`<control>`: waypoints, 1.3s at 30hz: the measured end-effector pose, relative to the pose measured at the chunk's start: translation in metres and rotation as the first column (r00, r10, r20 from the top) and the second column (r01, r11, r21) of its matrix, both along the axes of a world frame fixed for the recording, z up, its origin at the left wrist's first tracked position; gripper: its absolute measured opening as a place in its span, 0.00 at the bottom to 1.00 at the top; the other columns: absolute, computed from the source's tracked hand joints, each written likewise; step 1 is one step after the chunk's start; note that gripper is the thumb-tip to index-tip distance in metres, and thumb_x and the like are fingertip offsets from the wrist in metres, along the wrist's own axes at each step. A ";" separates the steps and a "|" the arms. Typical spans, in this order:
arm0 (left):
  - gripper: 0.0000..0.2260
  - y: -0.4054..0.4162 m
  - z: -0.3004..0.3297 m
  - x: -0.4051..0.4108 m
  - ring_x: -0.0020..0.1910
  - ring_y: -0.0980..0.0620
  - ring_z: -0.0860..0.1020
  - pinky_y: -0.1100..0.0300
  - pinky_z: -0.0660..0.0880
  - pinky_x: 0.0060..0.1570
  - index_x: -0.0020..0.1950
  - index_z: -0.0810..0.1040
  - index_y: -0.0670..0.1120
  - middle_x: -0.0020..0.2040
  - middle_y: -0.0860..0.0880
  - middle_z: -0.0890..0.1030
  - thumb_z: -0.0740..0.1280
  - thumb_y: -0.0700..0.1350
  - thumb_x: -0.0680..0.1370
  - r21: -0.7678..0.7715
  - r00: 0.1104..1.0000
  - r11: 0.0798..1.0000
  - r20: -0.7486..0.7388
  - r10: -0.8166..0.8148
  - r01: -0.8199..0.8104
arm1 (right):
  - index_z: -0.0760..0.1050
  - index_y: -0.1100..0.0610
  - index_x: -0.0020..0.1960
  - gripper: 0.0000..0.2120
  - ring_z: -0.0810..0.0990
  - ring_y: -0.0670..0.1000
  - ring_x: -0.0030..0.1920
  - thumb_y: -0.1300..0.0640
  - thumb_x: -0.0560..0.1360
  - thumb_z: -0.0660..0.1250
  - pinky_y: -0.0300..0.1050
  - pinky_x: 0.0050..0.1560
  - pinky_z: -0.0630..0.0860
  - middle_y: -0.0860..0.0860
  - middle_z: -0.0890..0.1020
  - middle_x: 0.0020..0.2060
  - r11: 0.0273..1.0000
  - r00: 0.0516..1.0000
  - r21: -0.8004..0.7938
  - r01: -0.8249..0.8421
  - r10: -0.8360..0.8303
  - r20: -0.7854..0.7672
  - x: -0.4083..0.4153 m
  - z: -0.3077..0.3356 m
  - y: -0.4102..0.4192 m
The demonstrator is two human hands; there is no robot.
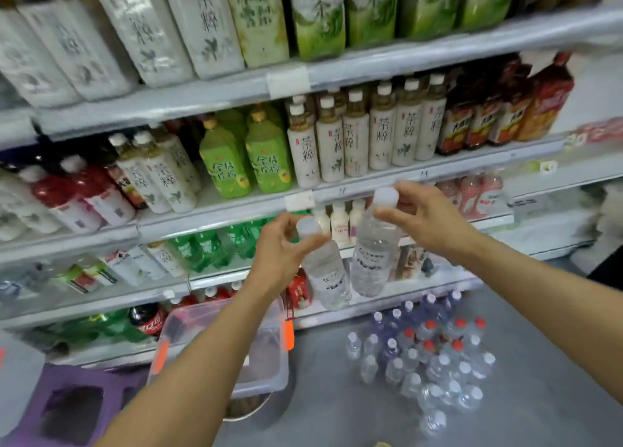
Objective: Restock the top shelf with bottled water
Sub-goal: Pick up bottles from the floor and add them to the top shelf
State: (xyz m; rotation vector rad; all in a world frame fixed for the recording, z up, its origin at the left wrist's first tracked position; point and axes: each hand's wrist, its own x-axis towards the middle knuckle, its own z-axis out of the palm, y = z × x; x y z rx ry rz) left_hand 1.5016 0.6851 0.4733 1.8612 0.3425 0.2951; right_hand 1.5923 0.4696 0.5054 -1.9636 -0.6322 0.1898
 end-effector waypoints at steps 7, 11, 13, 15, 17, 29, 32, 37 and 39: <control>0.17 0.018 0.107 -0.013 0.47 0.45 0.84 0.40 0.79 0.52 0.53 0.77 0.38 0.47 0.42 0.85 0.75 0.50 0.74 -0.128 0.968 0.985 0.211 0.139 -0.113 | 0.79 0.60 0.52 0.09 0.82 0.34 0.38 0.54 0.79 0.67 0.27 0.40 0.74 0.50 0.85 0.43 0.974 0.988 0.199 0.104 -0.125 0.093 -0.005 0.109 0.019; 0.14 0.033 0.148 -0.029 0.45 0.48 0.85 0.44 0.80 0.47 0.50 0.79 0.42 0.44 0.45 0.86 0.70 0.53 0.77 -0.113 0.949 0.983 0.268 0.169 -0.143 | 0.81 0.60 0.48 0.14 0.82 0.37 0.37 0.49 0.79 0.66 0.38 0.43 0.74 0.49 0.86 0.41 0.966 0.982 0.239 0.096 -0.132 0.137 -0.016 0.151 0.036; 0.16 0.039 0.164 -0.034 0.42 0.49 0.85 0.42 0.80 0.48 0.49 0.79 0.40 0.42 0.46 0.86 0.68 0.54 0.78 -0.040 0.959 0.993 0.254 0.121 -0.115 | 0.81 0.55 0.46 0.11 0.83 0.39 0.38 0.50 0.80 0.65 0.39 0.43 0.77 0.47 0.85 0.39 0.962 0.982 0.265 0.063 -0.107 0.155 -0.023 0.169 0.047; 0.16 0.045 0.177 -0.037 0.40 0.52 0.85 0.42 0.79 0.50 0.48 0.78 0.40 0.41 0.46 0.86 0.67 0.54 0.79 0.026 0.967 0.994 0.235 0.096 -0.105 | 0.81 0.54 0.46 0.11 0.84 0.43 0.42 0.50 0.80 0.65 0.44 0.50 0.79 0.47 0.86 0.39 0.964 0.979 0.266 0.026 -0.079 0.189 -0.026 0.185 0.060; 0.16 0.052 0.191 -0.037 0.40 0.53 0.85 0.42 0.80 0.51 0.48 0.79 0.40 0.41 0.46 0.86 0.66 0.53 0.80 0.055 0.965 0.991 0.242 0.103 -0.119 | 0.82 0.55 0.48 0.13 0.85 0.48 0.47 0.48 0.80 0.64 0.51 0.56 0.79 0.49 0.86 0.42 0.968 0.973 0.253 0.001 -0.059 0.223 -0.026 0.201 0.074; 0.17 0.127 0.292 0.018 0.40 0.49 0.84 0.51 0.82 0.41 0.47 0.79 0.42 0.39 0.49 0.85 0.62 0.55 0.81 0.070 0.894 0.973 0.414 0.173 -0.220 | 0.82 0.54 0.44 0.16 0.85 0.50 0.47 0.45 0.80 0.63 0.56 0.60 0.76 0.49 0.87 0.40 0.950 0.911 0.272 -0.150 0.026 0.411 0.049 0.325 0.162; 0.20 0.150 0.322 0.045 0.37 0.51 0.83 0.64 0.74 0.29 0.43 0.80 0.42 0.40 0.48 0.86 0.62 0.58 0.81 0.071 0.866 0.953 0.440 0.236 -0.295 | 0.82 0.56 0.42 0.16 0.85 0.52 0.44 0.47 0.80 0.64 0.53 0.54 0.79 0.50 0.86 0.39 0.918 0.878 0.342 -0.201 0.014 0.479 0.078 0.373 0.189; 0.22 0.188 0.370 0.091 0.30 0.57 0.82 0.58 0.72 0.36 0.44 0.81 0.40 0.38 0.48 0.86 0.62 0.59 0.80 0.037 0.808 0.921 0.496 0.319 -0.387 | 0.81 0.64 0.40 0.16 0.86 0.54 0.40 0.54 0.79 0.63 0.52 0.48 0.83 0.56 0.86 0.41 0.868 0.842 0.444 -0.222 -0.059 0.536 0.124 0.454 0.234; 0.21 0.205 0.383 0.106 0.34 0.54 0.84 0.56 0.75 0.40 0.44 0.80 0.41 0.39 0.48 0.86 0.63 0.59 0.80 0.003 0.788 0.919 0.515 0.337 -0.394 | 0.81 0.66 0.42 0.15 0.86 0.54 0.40 0.56 0.79 0.62 0.49 0.46 0.84 0.57 0.86 0.40 0.853 0.833 0.468 -0.232 -0.074 0.548 0.144 0.478 0.252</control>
